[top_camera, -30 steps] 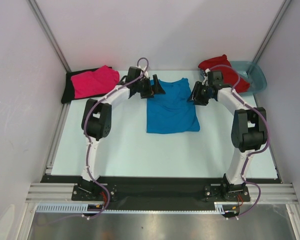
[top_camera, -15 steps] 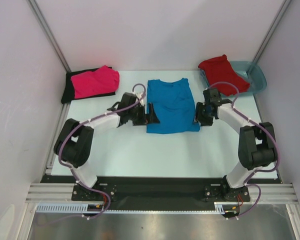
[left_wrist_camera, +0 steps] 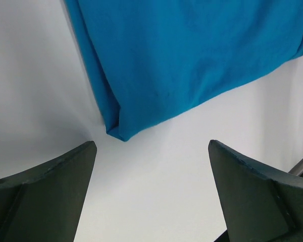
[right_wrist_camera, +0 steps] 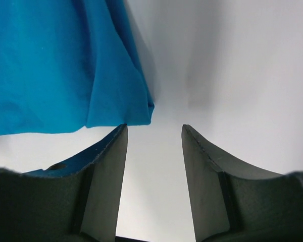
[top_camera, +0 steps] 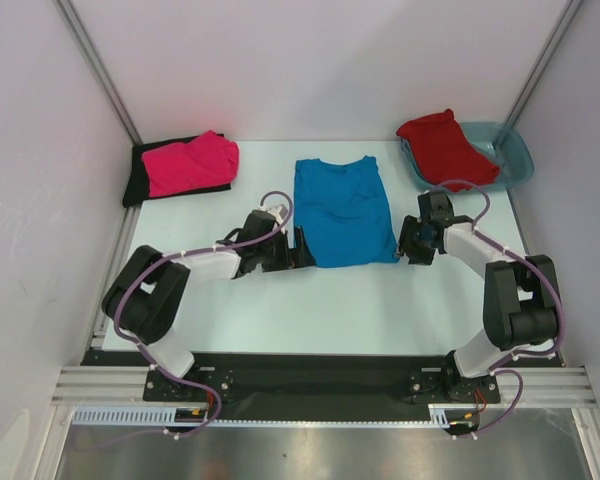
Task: Fold and stack the t-shirts
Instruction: Fold the tshirt
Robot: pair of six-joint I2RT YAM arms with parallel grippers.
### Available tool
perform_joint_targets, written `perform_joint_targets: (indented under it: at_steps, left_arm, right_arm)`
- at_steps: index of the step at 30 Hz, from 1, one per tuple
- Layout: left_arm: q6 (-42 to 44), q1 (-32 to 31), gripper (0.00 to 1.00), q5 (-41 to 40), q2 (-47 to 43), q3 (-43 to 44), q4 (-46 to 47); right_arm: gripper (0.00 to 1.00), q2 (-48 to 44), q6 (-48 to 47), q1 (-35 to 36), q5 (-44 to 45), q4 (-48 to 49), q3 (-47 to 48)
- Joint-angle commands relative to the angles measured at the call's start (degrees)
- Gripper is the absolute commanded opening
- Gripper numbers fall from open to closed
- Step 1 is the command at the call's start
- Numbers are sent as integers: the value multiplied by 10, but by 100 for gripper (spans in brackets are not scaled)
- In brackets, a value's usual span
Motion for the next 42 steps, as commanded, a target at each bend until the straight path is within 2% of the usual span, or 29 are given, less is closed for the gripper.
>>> perform_joint_targets:
  at_steps: [1, 7, 13, 16, 17, 18, 23, 27, 31, 34, 35, 38, 42]
  left_arm:
    - [2, 0, 100, -20, 7, 25, 25]
    - [3, -1, 100, -2, 32, 53, 36]
    - [-17, 0, 100, 33, 48, 44, 69]
    - [-23, 0, 100, 41, 49, 35, 80]
    - [-23, -1, 100, 42, 51, 33, 81]
    - [-23, -1, 100, 44, 52, 31, 83]
    - [-1, 0, 100, 48, 62, 37, 71]
    - [40, -1, 100, 28, 68, 57, 25]
    - [91, 0, 100, 12, 73, 79, -22]
    - [99, 0, 100, 14, 73, 83, -31]
    - [96, 0, 100, 14, 71, 81, -30]
    - [75, 0, 100, 26, 57, 66, -6]
    - [45, -3, 100, 44, 49, 44, 36]
  right_arm:
    - [52, -3, 19, -11, -39, 67, -10]
    - [48, 22, 29, -19, -89, 117, -23]
    - [41, 40, 36, -23, -110, 114, -27]
    - [22, 33, 33, -23, -92, 94, -26]
    - [7, 30, 32, -23, -83, 88, -25]
    - [1, 27, 30, -23, -68, 75, -24]
    - [0, -13, 8, -10, 39, 22, -6]
    - [0, -29, -12, -2, 144, -37, 17]
    - [0, -34, -21, 2, 165, -50, 25]
    - [32, -25, -22, 10, 153, -51, 29]
    - [47, -24, -20, 12, 157, -52, 30]
    - [60, -30, -9, 16, 182, -51, 30]
    - [67, -37, -6, 12, 168, -20, 37]
